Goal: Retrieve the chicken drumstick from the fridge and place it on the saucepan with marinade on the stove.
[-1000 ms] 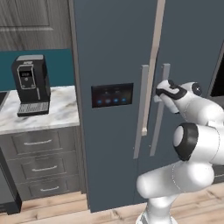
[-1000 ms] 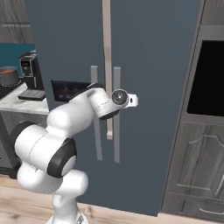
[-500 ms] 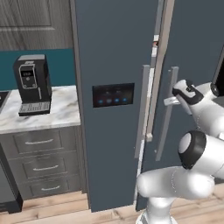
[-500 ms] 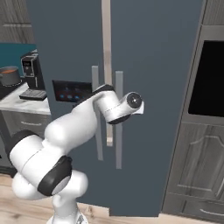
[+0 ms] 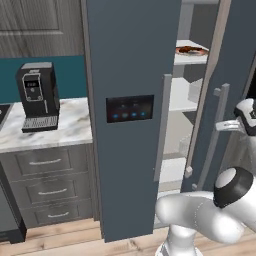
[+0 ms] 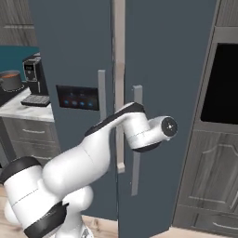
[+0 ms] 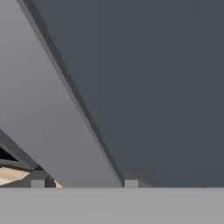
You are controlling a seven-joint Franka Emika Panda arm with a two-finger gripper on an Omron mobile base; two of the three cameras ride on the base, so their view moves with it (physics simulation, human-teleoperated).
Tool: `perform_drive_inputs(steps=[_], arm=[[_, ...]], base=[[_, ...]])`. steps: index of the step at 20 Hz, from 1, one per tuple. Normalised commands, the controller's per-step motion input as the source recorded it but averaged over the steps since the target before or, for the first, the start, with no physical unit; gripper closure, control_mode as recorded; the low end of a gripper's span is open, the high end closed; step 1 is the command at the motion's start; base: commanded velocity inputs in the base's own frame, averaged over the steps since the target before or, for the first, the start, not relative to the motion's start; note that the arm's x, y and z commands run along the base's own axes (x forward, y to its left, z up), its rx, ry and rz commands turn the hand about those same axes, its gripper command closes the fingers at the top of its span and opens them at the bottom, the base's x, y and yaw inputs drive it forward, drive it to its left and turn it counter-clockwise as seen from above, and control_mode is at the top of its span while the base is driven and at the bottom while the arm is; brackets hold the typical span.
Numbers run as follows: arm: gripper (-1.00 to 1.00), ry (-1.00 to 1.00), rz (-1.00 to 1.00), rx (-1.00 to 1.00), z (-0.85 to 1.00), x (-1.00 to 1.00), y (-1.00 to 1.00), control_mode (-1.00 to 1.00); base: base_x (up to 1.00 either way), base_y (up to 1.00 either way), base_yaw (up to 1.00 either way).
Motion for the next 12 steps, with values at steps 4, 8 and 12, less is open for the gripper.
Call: perform_drive_inputs(steps=[4, 8, 12], arm=[[-1.00, -0.01, 0.00, 0.09, 0.00, -0.20, -0.71, -1.00], [-1.00, 0.01, 0.00, 0.03, 0.00, -0.13, -0.33, -1.00], [-1.00, 0.00, 0.00, 0.00, 0.00, -0.05, 0.00, -1.00]], base=[[0.00, 0.00, 0.00], [0.00, 0.00, 0.00], [0.00, 0.00, 0.00]])
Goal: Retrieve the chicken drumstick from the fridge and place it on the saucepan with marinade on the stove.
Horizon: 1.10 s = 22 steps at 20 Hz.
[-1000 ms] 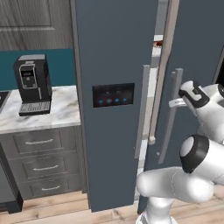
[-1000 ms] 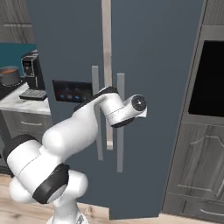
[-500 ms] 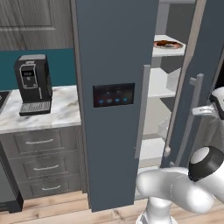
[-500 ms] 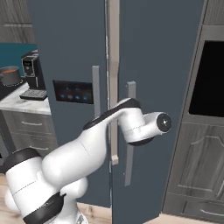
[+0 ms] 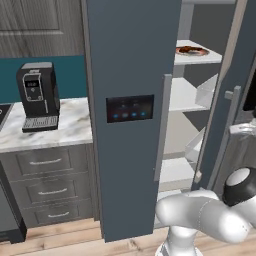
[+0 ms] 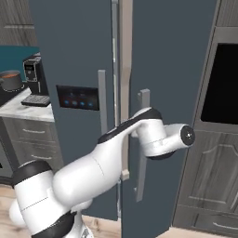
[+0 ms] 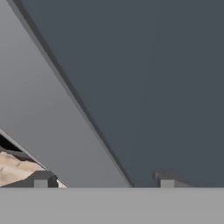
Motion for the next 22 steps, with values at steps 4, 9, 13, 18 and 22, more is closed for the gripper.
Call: perform_drive_inputs(steps=[4, 9, 13, 18, 22], arm=[[-1.00, -0.06, 0.00, 0.00, 0.06, -0.51, 0.00, -1.00], [-1.00, -0.15, -0.04, -0.06, 0.56, -0.97, 0.04, -1.00], [-1.00, -0.04, -0.06, -0.21, 0.69, -0.59, 0.44, -1.00], [-1.00, 0.10, -0.06, -0.50, 0.12, -0.01, 0.93, -1.00], [-1.00, 0.09, -0.19, -0.52, -0.06, -0.05, 0.98, -1.00]], base=[[0.00, 0.00, 0.00], [0.00, 0.00, 0.00], [0.00, 0.00, 0.00], [0.00, 0.00, 0.00], [0.00, 0.00, 0.00]])
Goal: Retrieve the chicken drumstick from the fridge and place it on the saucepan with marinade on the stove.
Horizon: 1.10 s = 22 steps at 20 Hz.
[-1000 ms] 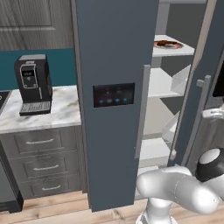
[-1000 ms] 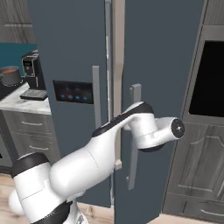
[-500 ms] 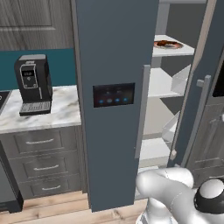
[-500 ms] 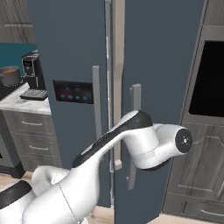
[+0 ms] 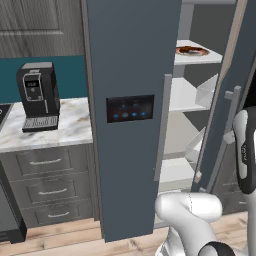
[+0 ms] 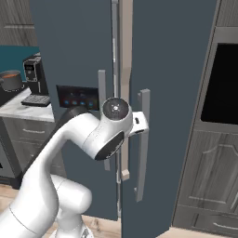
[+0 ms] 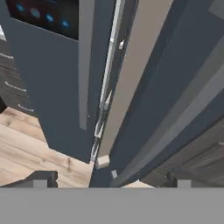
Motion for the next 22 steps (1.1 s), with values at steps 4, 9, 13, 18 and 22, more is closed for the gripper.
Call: perform_drive_inputs(steps=[4, 9, 13, 18, 22], arm=[[-1.00, 0.05, -0.16, -0.46, -0.14, -0.04, 0.81, -1.00], [-1.00, 0.08, -0.12, -0.44, -0.35, 0.00, 0.84, -1.00], [-1.00, 0.04, -0.08, -0.24, -0.42, 0.02, 0.56, -1.00], [-1.00, 0.04, -0.01, -0.08, -0.38, 0.16, 0.06, -1.00], [-1.00, -0.01, 0.00, -0.05, -0.46, 0.73, 0.21, -1.00]], base=[[0.00, 0.00, 0.00], [0.00, 0.00, 0.00], [0.00, 0.00, 0.00], [0.00, 0.00, 0.00], [0.00, 0.00, 0.00]])
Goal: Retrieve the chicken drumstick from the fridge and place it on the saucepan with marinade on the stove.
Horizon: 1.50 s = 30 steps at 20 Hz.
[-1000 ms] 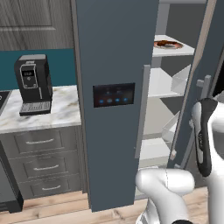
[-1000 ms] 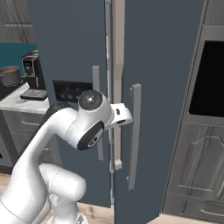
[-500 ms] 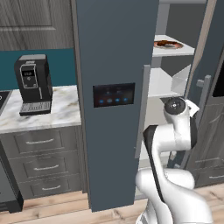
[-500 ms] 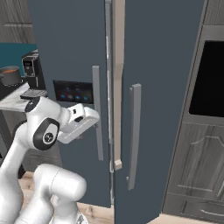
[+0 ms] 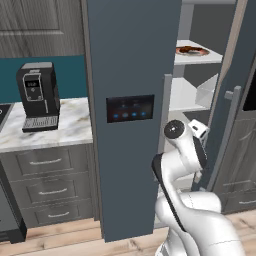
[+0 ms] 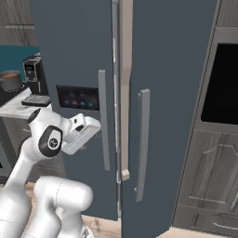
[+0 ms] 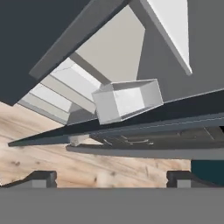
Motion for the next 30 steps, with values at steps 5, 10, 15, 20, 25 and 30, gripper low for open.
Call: perform_drive_inputs(steps=[5, 10, 15, 20, 25, 30], arm=[[-1.00, 0.02, 0.00, -0.09, -0.48, 0.89, 0.15, -1.00], [-1.00, 0.33, -0.06, -0.03, -0.10, 0.72, -0.67, -1.00], [-1.00, 0.36, -0.05, 0.00, -0.08, 0.52, -0.83, -1.00], [-1.00, 0.28, -0.10, 0.00, -0.12, 0.04, -0.90, -1.00], [-1.00, 0.18, -0.15, 0.00, -0.04, -0.80, -1.00, -1.00], [-1.00, 0.21, -0.13, 0.00, 0.00, -1.00, -1.00, -1.00]], base=[[0.00, 0.00, 0.00], [0.00, 0.00, 0.00], [0.00, 0.00, 0.00], [0.00, 0.00, 0.00], [0.00, 0.00, 0.00], [0.00, 0.00, 0.00]])
